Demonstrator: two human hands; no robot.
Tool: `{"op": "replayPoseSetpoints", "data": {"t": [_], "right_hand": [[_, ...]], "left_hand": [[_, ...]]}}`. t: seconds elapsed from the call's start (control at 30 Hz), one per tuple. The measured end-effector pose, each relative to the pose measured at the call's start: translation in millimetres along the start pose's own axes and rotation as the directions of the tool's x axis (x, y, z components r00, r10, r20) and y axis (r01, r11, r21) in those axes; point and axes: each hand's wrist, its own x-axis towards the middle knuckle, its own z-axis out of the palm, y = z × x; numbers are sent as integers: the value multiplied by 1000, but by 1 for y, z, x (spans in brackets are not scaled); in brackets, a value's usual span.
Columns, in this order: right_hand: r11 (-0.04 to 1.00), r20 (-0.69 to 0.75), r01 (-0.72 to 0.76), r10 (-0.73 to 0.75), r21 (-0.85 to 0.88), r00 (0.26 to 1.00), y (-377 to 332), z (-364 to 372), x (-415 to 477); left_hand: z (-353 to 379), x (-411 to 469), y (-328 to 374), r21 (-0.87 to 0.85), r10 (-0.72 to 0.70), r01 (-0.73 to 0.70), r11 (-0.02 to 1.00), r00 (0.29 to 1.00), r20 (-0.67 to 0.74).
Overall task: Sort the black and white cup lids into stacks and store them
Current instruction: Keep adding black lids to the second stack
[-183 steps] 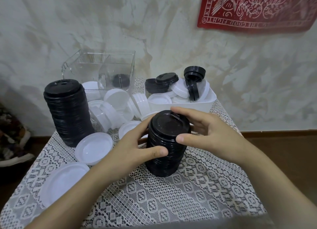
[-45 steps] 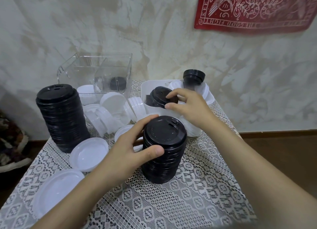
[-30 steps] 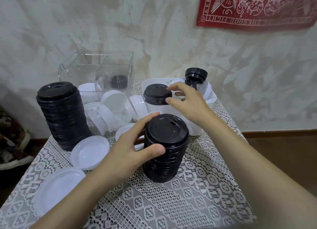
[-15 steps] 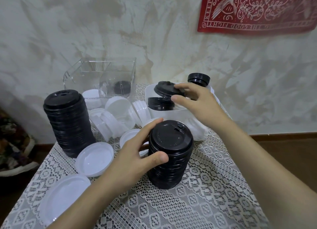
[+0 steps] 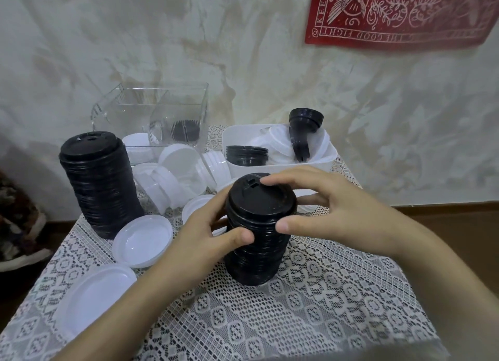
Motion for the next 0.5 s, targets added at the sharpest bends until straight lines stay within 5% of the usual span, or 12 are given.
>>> {"op": "replayPoseSetpoints", "data": {"t": [0.5], "right_hand": [[986,13,-12,10,169,1000,7,4,-1]], "left_hand": [[-3,1,-4,-28,5,-5,1000,1000,-20]]}}
